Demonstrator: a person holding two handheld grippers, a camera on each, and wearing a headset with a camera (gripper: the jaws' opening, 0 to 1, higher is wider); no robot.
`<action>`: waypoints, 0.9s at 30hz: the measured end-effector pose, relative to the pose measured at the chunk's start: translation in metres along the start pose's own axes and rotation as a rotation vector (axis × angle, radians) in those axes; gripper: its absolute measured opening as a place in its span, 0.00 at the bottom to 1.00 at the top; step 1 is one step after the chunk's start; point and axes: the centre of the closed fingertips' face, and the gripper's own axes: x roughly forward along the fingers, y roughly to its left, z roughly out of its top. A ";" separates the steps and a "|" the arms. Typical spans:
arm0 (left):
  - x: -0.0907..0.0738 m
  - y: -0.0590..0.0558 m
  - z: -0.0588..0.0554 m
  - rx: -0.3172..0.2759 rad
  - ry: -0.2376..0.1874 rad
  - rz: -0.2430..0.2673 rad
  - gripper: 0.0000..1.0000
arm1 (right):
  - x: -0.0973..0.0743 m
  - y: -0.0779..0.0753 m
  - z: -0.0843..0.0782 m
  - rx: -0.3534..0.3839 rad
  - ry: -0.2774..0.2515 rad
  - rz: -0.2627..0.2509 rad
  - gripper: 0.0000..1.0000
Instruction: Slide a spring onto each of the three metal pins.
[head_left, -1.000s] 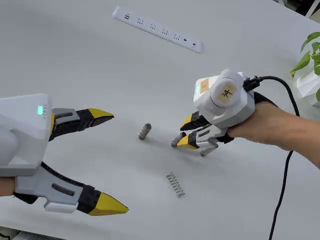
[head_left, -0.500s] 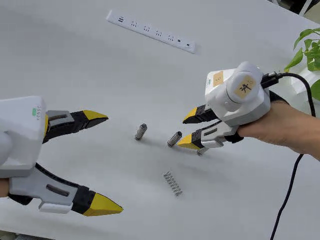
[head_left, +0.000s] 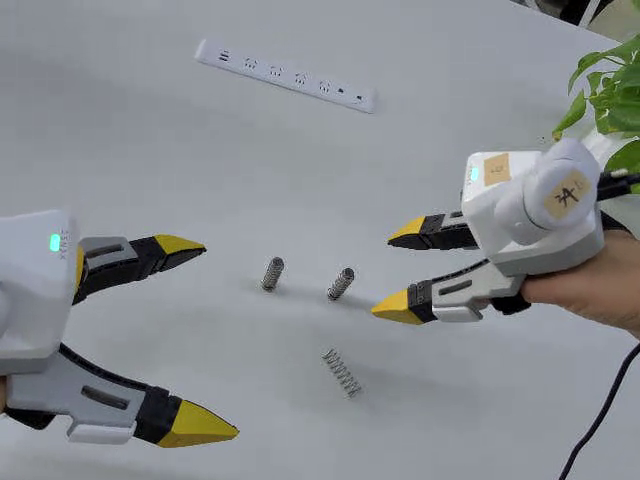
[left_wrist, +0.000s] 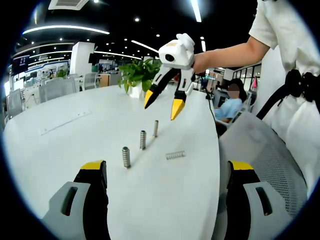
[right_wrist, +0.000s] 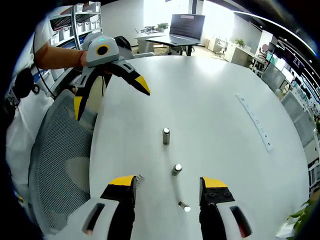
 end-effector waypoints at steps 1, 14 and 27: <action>0.000 0.000 0.000 0.000 0.001 0.000 0.99 | -0.001 0.001 -0.001 0.006 -0.010 -0.003 0.51; -0.002 -0.001 0.003 0.020 0.037 -0.007 0.99 | -0.027 0.021 -0.019 0.105 -0.117 -0.047 0.67; -0.005 -0.003 0.007 0.046 0.078 -0.008 0.99 | -0.047 0.035 -0.049 0.200 -0.244 -0.098 0.87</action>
